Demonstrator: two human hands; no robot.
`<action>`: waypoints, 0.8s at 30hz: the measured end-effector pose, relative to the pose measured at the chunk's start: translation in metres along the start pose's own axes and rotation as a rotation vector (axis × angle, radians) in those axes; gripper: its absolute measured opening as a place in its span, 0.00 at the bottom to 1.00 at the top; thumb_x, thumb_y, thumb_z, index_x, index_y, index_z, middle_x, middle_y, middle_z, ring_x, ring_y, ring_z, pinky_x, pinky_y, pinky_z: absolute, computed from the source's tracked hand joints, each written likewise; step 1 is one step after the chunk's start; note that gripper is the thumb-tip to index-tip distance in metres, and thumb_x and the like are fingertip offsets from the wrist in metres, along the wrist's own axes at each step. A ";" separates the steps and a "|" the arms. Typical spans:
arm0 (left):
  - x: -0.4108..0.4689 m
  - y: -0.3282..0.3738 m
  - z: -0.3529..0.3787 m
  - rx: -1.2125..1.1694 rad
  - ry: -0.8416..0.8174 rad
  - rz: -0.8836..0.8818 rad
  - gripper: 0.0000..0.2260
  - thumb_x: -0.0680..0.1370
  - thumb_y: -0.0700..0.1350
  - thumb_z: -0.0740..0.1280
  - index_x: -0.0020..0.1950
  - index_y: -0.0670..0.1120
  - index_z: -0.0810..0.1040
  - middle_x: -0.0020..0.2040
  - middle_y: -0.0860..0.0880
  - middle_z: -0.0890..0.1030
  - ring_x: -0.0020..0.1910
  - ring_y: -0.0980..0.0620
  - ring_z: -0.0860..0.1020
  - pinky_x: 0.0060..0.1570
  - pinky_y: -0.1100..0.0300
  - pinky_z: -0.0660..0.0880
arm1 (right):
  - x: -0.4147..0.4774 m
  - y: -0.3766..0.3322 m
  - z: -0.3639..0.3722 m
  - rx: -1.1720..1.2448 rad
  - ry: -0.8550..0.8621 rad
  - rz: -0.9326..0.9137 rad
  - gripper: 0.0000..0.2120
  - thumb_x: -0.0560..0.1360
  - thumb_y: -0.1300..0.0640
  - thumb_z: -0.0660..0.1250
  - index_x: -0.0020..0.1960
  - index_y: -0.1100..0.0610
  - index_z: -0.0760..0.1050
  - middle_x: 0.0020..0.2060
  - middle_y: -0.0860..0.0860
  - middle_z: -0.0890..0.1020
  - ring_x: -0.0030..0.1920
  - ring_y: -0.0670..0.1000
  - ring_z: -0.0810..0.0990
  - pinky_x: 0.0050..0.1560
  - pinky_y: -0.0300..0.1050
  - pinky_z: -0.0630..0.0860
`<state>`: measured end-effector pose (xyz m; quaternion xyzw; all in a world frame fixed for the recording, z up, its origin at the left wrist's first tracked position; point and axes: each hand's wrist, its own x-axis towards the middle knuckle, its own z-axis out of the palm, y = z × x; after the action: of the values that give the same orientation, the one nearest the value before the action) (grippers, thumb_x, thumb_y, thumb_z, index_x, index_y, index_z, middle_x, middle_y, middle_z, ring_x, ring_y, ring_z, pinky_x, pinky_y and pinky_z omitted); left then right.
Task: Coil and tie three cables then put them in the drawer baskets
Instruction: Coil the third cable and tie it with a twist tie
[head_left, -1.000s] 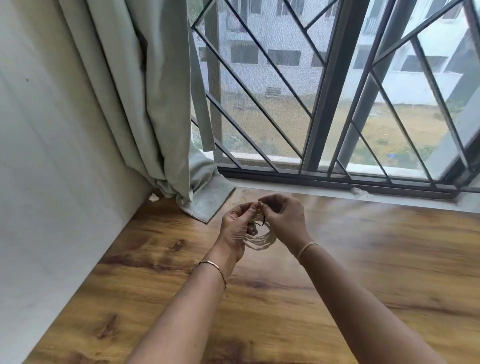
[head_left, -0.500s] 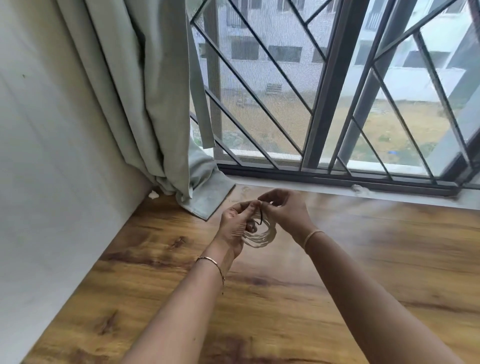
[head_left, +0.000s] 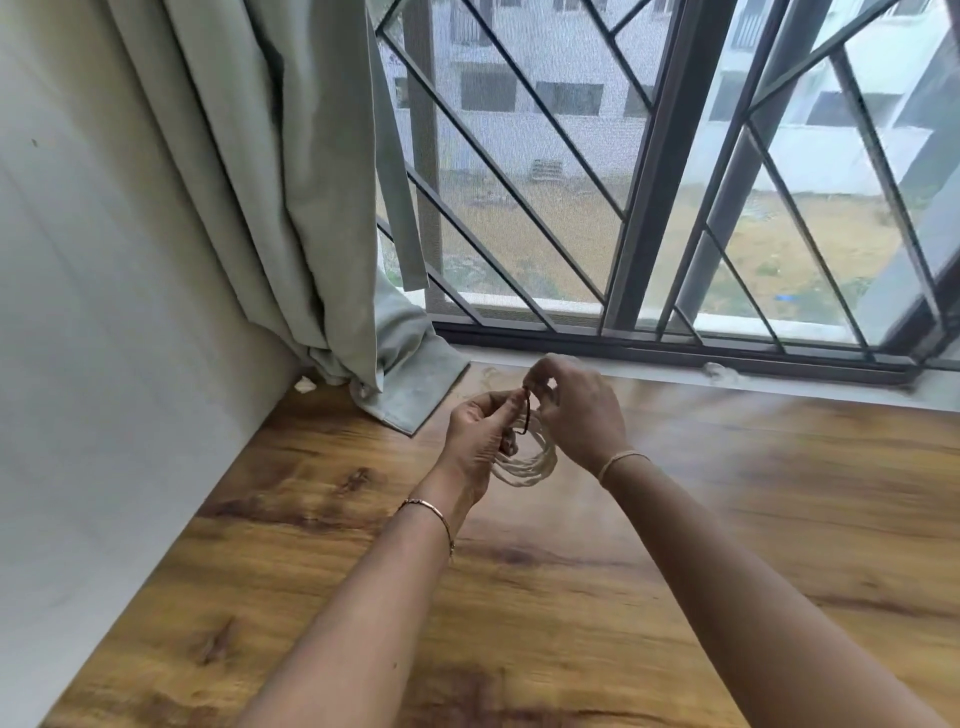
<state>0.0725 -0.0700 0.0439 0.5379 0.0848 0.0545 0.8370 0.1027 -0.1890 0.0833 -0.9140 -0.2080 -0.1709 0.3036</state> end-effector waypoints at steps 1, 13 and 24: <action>0.000 0.000 0.000 0.005 0.003 0.004 0.04 0.76 0.41 0.69 0.44 0.41 0.79 0.29 0.49 0.79 0.21 0.57 0.67 0.22 0.65 0.65 | 0.001 0.000 -0.001 -0.004 -0.007 -0.007 0.04 0.75 0.61 0.66 0.45 0.54 0.78 0.43 0.49 0.81 0.41 0.49 0.76 0.39 0.39 0.68; -0.003 -0.007 -0.001 0.014 -0.004 0.013 0.04 0.75 0.39 0.70 0.49 0.44 0.78 0.32 0.47 0.74 0.21 0.57 0.66 0.20 0.66 0.63 | 0.024 0.004 -0.017 0.026 -0.025 -0.021 0.05 0.76 0.61 0.65 0.46 0.52 0.76 0.43 0.49 0.80 0.39 0.51 0.80 0.42 0.50 0.78; 0.004 0.002 -0.001 -0.017 0.055 -0.008 0.02 0.75 0.40 0.70 0.46 0.42 0.79 0.29 0.48 0.76 0.19 0.58 0.66 0.20 0.66 0.63 | 0.023 0.003 -0.014 0.155 -0.262 -0.010 0.02 0.75 0.58 0.69 0.44 0.53 0.80 0.41 0.47 0.83 0.36 0.46 0.83 0.44 0.49 0.80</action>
<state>0.0757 -0.0675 0.0448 0.5287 0.1095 0.0667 0.8390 0.1219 -0.1936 0.1022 -0.9011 -0.2630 -0.0350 0.3429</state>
